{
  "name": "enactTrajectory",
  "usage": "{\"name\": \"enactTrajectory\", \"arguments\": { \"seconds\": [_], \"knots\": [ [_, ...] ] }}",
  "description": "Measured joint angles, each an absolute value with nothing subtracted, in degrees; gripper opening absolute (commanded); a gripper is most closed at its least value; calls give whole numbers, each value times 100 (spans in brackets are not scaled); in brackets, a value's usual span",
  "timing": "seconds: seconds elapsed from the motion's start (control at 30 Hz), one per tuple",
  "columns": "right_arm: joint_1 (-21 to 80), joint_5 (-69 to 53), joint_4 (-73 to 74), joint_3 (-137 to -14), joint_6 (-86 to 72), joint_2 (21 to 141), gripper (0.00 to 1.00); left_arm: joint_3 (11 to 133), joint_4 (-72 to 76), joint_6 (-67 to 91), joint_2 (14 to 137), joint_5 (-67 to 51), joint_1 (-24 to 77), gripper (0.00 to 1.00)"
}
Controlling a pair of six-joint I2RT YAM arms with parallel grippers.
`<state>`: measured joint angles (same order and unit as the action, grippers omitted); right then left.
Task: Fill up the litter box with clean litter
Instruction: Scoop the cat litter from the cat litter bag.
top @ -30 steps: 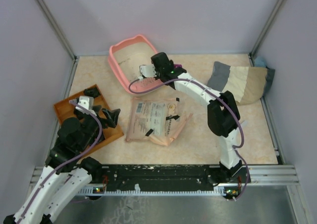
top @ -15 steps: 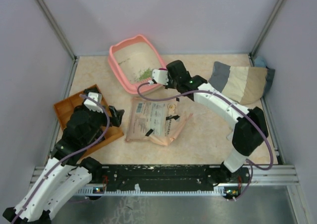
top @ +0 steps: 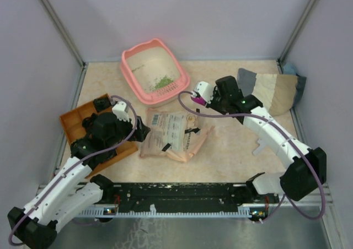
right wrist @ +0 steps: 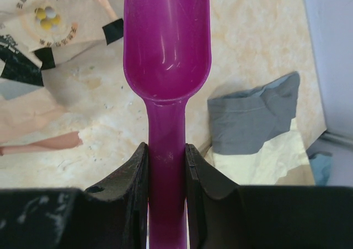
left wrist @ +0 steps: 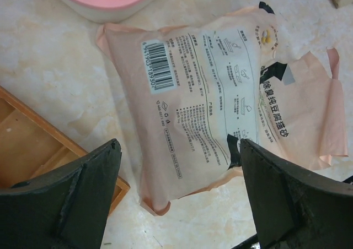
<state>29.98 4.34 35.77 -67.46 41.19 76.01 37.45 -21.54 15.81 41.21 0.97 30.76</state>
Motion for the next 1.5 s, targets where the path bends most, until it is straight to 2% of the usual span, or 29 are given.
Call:
{"name": "enactTrajectory", "arguments": {
  "seconds": [0.43, 0.87, 1.0, 1.23, 1.5],
  "knots": [
    [2331, -10, 4405, -6243, 3887, 7382, 0, 3745, -2117, 2171, 4995, -290, 3076, 85],
    [2222, -650, 4639, -5996, 3988, 7358, 0, 3739, -2038, 2311, 5570, -414, 3076, 85],
    [2222, -878, 4602, -5931, 4106, 7363, 0, 3706, -1940, 2335, 5697, -456, 3076, 87],
    [2222, -1107, 4429, -5800, 4412, 7448, 0, 3701, -1820, 2355, 5948, -604, 3076, 81],
    [2222, -1503, 3872, -5577, 5083, 7636, 0, 3651, -1667, 2353, 6073, -810, 3076, 80]
  ]
}}
